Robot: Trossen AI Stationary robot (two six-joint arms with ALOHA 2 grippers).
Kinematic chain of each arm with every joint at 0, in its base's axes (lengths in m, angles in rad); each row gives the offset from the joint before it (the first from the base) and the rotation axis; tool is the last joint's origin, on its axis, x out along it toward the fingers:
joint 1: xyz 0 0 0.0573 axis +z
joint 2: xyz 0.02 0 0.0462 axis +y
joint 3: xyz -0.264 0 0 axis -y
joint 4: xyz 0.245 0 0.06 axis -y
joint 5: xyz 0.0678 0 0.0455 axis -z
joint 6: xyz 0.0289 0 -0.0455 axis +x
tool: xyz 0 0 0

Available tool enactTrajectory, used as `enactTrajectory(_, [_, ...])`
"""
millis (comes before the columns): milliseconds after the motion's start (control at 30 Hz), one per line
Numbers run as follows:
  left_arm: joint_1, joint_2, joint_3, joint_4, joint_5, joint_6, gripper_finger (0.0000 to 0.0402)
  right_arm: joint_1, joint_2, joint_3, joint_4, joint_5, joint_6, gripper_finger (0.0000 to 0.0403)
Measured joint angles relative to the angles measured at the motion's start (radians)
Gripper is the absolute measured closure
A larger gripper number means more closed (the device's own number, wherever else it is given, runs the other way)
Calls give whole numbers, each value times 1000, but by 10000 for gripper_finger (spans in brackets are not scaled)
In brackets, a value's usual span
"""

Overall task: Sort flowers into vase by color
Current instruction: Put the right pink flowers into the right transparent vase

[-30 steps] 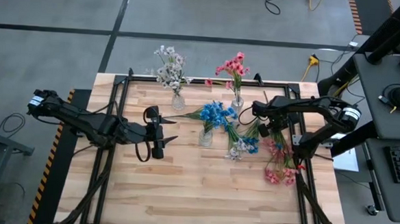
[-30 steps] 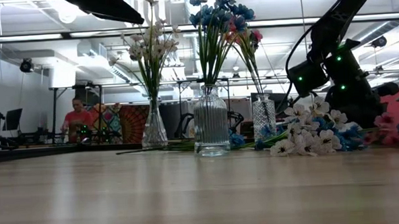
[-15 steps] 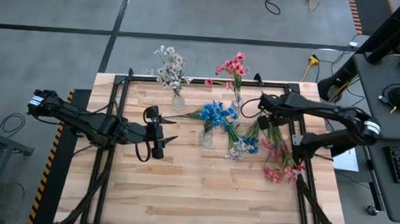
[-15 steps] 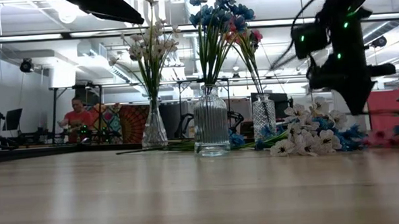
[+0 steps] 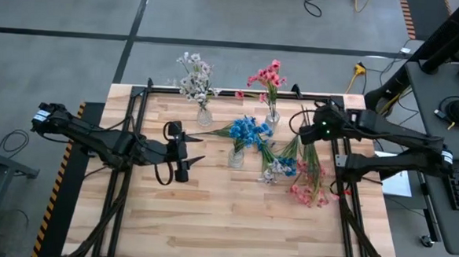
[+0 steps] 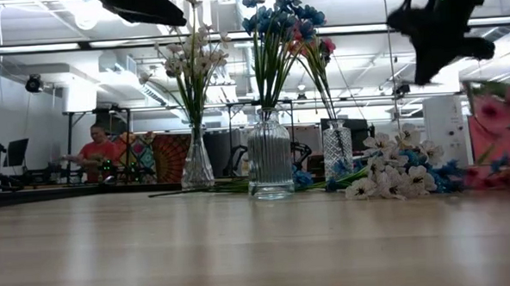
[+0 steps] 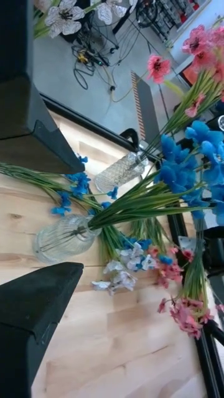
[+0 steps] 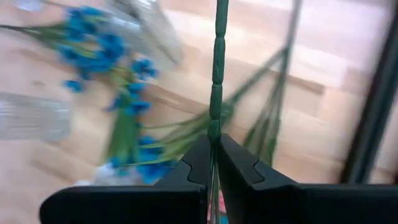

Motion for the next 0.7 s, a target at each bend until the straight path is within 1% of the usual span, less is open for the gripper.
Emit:
enactTrajectory(233, [-25,0,0,40,1,0,174,111,2,148,-25,0,-29,390])
enactTrajectory(500, [-92,0,21,65,-1,3,174,228,23,310,-32,1,-88,390])
enactTrajectory(567, [-119,0,32,65,-8,19,174,264,23,333,-5,3,-118,390])
enactTrajectory(700, [-184,7,50,108,-82,73,174,361,21,332,160,26,-239,390])
